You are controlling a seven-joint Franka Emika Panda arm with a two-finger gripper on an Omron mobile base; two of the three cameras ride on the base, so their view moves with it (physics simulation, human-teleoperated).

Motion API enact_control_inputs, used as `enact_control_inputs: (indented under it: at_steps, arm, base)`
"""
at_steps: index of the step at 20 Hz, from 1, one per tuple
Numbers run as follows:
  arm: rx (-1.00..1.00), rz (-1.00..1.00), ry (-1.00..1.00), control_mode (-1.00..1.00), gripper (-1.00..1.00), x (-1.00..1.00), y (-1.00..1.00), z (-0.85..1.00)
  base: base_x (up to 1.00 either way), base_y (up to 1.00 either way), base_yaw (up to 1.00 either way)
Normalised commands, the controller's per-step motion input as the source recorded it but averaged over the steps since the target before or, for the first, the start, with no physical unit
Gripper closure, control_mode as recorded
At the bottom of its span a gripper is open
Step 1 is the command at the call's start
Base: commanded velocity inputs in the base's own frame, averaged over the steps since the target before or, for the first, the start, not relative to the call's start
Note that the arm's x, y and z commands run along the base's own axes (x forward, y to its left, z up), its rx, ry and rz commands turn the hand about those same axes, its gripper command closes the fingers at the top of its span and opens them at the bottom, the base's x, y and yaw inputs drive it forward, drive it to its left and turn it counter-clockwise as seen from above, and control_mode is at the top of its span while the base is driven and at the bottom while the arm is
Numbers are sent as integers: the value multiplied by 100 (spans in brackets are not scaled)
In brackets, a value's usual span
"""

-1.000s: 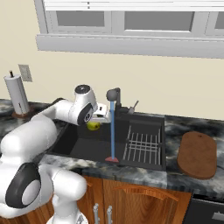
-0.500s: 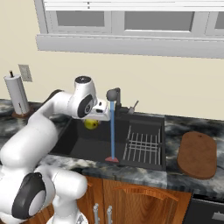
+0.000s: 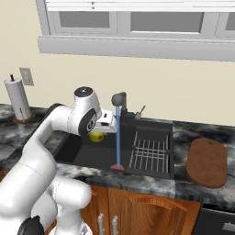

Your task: Pick the pear from the sink and place it on the cutting board to airdry. Then turn off the sink faucet.

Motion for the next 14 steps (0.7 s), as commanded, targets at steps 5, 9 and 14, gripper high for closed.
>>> enact_control_inputs:
  at_steps: [5,9,14]
  arm:
    - [0,-5,4,-100,100,-42,-48,19]
    - [0,-9,3,-100,100,-27,-49,14]
    - [0,-15,3,-100,100,-12,-53,15]
  base:
    - [0,0,0]
    - [0,0,0]
    - [0,0,0]
